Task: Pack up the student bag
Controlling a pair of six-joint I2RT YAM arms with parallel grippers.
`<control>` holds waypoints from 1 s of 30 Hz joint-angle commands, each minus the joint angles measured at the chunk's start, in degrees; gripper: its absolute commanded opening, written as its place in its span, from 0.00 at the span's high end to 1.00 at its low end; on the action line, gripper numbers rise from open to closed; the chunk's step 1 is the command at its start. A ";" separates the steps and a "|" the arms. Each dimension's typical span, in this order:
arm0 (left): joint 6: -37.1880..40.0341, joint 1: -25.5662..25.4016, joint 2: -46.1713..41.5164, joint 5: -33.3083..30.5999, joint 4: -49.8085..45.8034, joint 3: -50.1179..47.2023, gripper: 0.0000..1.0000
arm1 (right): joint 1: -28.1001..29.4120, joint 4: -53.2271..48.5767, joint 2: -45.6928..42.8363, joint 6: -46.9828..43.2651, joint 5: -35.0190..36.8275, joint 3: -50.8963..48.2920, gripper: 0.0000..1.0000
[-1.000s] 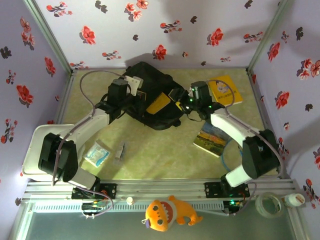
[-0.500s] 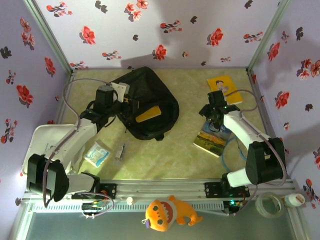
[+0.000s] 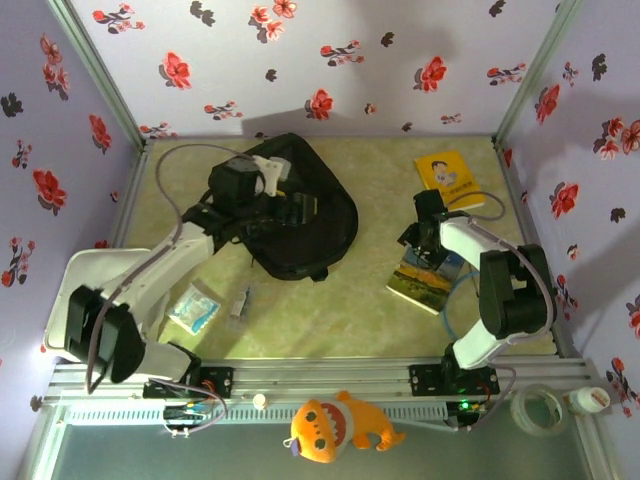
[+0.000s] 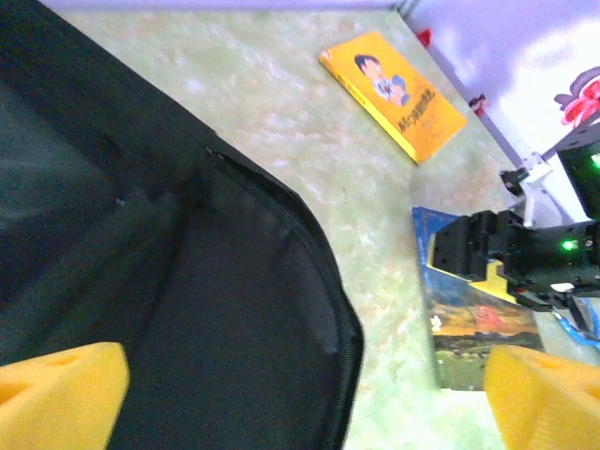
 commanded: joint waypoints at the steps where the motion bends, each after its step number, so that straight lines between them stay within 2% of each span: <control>1: -3.52 -2.96 5.19 0.60 0.83 3.64 0.00 | 0.08 6.26 2.41 -2.62 -9.14 -1.36 0.27; 5: -5.83 -5.61 11.00 0.44 1.18 7.49 0.00 | 0.86 12.36 5.45 -2.78 -17.01 -1.93 0.30; 10: -9.40 -8.30 17.80 0.51 0.04 12.28 0.02 | 1.93 17.44 4.67 -2.20 -23.08 -1.36 0.33; 14: -11.75 -10.32 23.11 0.52 -3.23 17.29 0.08 | 1.20 12.70 -0.75 -3.19 -17.10 -0.04 0.34; 22: -14.20 -15.37 33.41 0.91 -8.22 27.11 0.17 | -1.59 1.12 -9.84 -5.51 0.05 -1.71 0.36; 27: -15.82 -17.54 39.37 0.24 -9.10 31.33 0.24 | -2.88 -1.34 -9.74 -4.82 1.77 -4.19 0.41; 30: -15.98 -18.77 42.83 -2.33 -12.55 34.99 0.28 | -3.24 -1.48 -9.10 -4.86 1.86 -5.19 0.45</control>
